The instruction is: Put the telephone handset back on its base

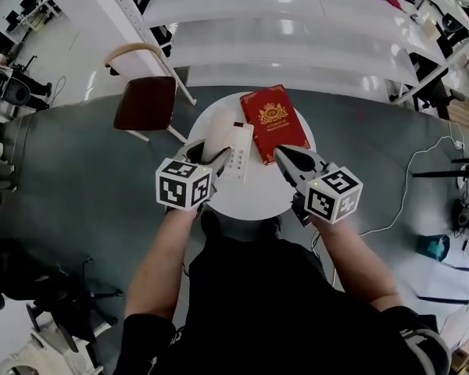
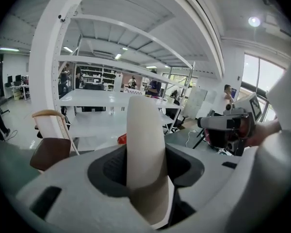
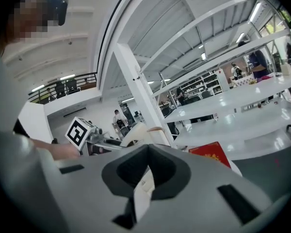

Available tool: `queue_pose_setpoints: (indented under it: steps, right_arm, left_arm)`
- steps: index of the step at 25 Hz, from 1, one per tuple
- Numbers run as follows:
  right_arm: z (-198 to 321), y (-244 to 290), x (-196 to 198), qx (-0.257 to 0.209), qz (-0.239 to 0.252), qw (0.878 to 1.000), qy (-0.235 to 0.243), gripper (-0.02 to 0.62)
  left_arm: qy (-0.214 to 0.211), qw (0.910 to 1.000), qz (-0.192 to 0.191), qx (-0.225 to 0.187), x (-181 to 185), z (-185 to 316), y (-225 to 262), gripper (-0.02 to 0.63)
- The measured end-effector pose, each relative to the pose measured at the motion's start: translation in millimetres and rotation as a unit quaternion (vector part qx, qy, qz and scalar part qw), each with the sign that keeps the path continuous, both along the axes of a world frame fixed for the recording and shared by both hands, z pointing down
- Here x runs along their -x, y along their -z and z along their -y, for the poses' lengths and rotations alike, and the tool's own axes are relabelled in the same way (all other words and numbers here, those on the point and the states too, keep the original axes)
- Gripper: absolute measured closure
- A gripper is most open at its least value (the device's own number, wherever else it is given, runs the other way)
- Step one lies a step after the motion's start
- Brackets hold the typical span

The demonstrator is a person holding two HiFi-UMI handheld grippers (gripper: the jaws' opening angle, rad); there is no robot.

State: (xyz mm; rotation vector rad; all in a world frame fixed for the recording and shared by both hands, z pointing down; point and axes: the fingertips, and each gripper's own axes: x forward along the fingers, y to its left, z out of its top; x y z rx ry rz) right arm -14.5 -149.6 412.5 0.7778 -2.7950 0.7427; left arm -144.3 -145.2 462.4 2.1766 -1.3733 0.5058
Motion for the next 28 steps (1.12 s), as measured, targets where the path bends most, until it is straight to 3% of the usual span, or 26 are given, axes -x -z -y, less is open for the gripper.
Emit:
queue_pose_setpoints:
  steps: [9,13,20,28]
  right_arm:
    - [-23,5,117,0.006,-0.007,1.000,-0.023,0.589]
    - [-34,5,143,0.014,-0.006,0.999,-0.051,0.589]
    - [-31,-5,128,0.032,-0.016,0.996,-0.084,0.589]
    - [2,-16,97,0.031,0.000,0.997,-0.069,0.589]
  left_arm:
    - [-0.005,0.9994,-0.032,-0.007,103,-17,9,0.396]
    - [-0.026,0.9990,-0.037,0.003,130,-19,1,0.396]
    - [-0.031,0.9983,-0.042,0.027,129,-14,-15,0.396]
    - [-0.004,0.9967,-0.045,0.068,93,-3,-49,0.396]
